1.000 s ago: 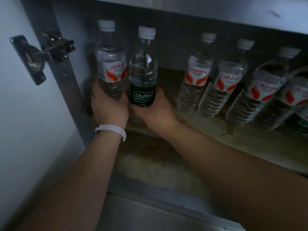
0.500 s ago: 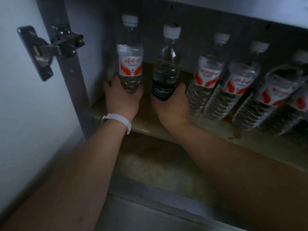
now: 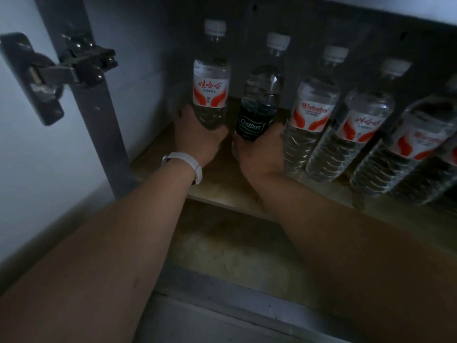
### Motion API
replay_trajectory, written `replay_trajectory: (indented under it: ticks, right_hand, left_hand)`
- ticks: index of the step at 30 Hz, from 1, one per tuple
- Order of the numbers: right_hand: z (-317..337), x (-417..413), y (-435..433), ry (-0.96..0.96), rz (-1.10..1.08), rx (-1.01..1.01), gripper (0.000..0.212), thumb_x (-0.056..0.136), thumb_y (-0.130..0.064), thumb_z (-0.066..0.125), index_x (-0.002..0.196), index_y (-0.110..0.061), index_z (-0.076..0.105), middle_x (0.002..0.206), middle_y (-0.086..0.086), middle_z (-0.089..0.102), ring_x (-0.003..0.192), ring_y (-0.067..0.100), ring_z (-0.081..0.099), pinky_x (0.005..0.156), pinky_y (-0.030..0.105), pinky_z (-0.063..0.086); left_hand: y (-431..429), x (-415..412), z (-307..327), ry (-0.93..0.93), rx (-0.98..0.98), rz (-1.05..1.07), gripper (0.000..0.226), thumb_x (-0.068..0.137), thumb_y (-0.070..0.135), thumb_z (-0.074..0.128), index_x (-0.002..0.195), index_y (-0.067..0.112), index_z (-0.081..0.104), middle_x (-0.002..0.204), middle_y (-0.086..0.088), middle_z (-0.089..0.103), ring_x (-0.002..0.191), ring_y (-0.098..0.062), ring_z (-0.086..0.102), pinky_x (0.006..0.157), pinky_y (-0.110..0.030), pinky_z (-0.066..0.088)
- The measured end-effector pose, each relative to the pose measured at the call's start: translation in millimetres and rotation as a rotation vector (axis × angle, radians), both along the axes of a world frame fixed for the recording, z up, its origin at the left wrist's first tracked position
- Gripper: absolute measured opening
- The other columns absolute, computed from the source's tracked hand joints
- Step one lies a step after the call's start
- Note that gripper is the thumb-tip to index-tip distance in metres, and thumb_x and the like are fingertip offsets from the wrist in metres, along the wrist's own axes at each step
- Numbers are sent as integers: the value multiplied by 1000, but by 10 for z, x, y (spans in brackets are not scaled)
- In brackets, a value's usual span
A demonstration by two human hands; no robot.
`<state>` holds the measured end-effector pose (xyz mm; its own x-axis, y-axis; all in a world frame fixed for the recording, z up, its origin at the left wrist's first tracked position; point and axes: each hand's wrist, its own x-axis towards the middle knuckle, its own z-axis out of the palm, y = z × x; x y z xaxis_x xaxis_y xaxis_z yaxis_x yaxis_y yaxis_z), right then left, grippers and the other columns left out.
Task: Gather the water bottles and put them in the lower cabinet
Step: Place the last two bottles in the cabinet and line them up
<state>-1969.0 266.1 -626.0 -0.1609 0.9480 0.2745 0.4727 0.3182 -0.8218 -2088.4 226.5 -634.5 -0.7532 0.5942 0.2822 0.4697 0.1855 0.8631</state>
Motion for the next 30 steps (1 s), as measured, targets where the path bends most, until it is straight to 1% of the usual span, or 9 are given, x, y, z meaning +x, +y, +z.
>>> replay_trajectory:
  ticks: [5, 8, 12, 16, 20, 22, 24, 27, 30]
  right_hand:
    - [15, 0, 41, -3, 26, -16, 66, 81, -34, 78, 129, -11, 38, 133, 12, 54, 120, 29, 55, 97, 42, 50]
    - [31, 65, 40, -24, 82, -37, 69, 83, -35, 76, 134, -11, 36, 136, 10, 53, 123, 27, 54, 96, 35, 46]
    - [11, 229, -57, -89, 199, -39, 78, 84, -39, 74, 143, -12, 31, 143, 7, 49, 129, 25, 50, 97, 30, 42]
    - [67, 478, -252, -191, 276, 54, 71, 89, -38, 68, 147, -19, 30, 145, 3, 46, 129, 21, 48, 95, 28, 39]
    - [101, 802, -425, -485, 331, 279, 57, 94, -40, 58, 144, -21, 39, 142, 4, 45, 122, 22, 50, 94, 32, 44]
    - [76, 962, -487, -600, 348, 391, 54, 94, -45, 53, 142, -21, 44, 141, 4, 47, 120, 22, 51, 92, 34, 46]
    - [51, 1129, -525, -666, 345, 468, 53, 93, -49, 49, 139, -22, 48, 138, 3, 51, 120, 22, 51, 93, 36, 46]
    - [-2, 1403, -522, -740, 343, 506, 54, 93, -54, 44, 137, -23, 50, 136, 2, 52, 124, 22, 49, 97, 38, 43]
    - [-77, 1675, -469, -803, 352, 509, 58, 92, -57, 39, 136, -22, 51, 136, 5, 53, 127, 26, 46, 101, 43, 41]
  left_hand:
    - [-62, 31, 13, -39, 32, -14, 58, 69, 41, 77, 120, 20, 59, 121, -3, 63, 110, -22, 62, 95, -45, 55]
    - [-103, 95, 58, -28, 41, -24, 29, 80, 33, 74, 106, 24, 62, 110, -1, 67, 107, -22, 63, 96, -45, 53]
    - [-225, 217, 103, -62, 51, -13, 30, 93, 27, 71, 81, 40, 46, 83, 15, 56, 76, 0, 53, 71, -21, 44]
    - [-464, 441, 140, -44, 77, 16, 29, 97, 31, 66, 84, 45, 44, 99, 16, 55, 89, -4, 52, 81, -26, 41]
    - [-819, 780, 29, -6, 154, 65, 32, 93, 29, 69, 104, 50, 48, 103, 27, 50, 91, 13, 46, 77, -3, 31]
    - [-992, 928, -90, 117, 53, 13, 42, 92, 32, 68, 131, 40, 52, 121, 19, 53, 107, 6, 48, 85, -11, 36]
    - [-1104, 1018, -189, 265, -56, -24, 53, 93, 38, 65, 143, 27, 49, 137, 2, 54, 124, -15, 50, 96, -34, 47]
    - [-1198, 1130, -298, 453, -139, -92, 53, 93, 39, 61, 140, 17, 52, 139, -8, 56, 127, -29, 53, 101, -51, 47]
    - [-1219, 1251, -384, 607, -220, -151, 50, 91, 41, 57, 134, 15, 58, 136, -10, 59, 124, -31, 55, 101, -50, 46]
